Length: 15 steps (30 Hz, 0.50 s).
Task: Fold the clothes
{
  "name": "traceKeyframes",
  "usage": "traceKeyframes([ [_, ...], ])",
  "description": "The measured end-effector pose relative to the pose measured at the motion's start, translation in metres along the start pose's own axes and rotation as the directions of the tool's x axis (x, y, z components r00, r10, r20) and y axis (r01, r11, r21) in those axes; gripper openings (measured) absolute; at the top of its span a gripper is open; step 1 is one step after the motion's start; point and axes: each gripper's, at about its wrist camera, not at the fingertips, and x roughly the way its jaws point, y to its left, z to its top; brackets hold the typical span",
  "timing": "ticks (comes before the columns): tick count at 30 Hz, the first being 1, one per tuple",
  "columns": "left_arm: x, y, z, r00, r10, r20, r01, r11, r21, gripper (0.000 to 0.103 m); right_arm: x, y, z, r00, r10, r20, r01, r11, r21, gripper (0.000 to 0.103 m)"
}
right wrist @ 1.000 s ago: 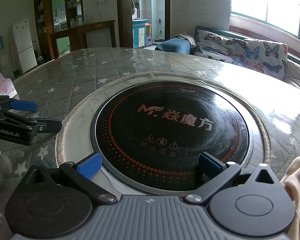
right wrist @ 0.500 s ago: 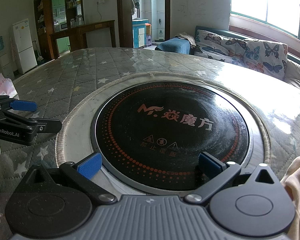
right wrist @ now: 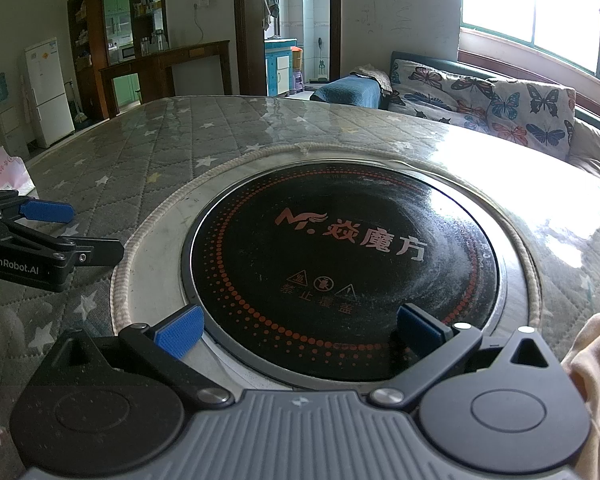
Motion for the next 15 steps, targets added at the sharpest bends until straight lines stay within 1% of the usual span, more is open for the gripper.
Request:
traceKeyframes([
  [4,-0.0004,-0.0025,-0.0007,1.0,0.014,-0.001,-0.014,1.0,-0.008,0.103,0.0002,0.0007,-0.0001,1.0,0.0,0.0,0.0,1.0,0.0,0.103],
  [15,-0.0006,-0.0025,-0.0014,1.0,0.013,-0.001,-0.013,1.0,-0.011,0.103,0.0002,0.0009,0.0,1.0,0.0,0.0,0.0,1.0,0.0,0.103],
])
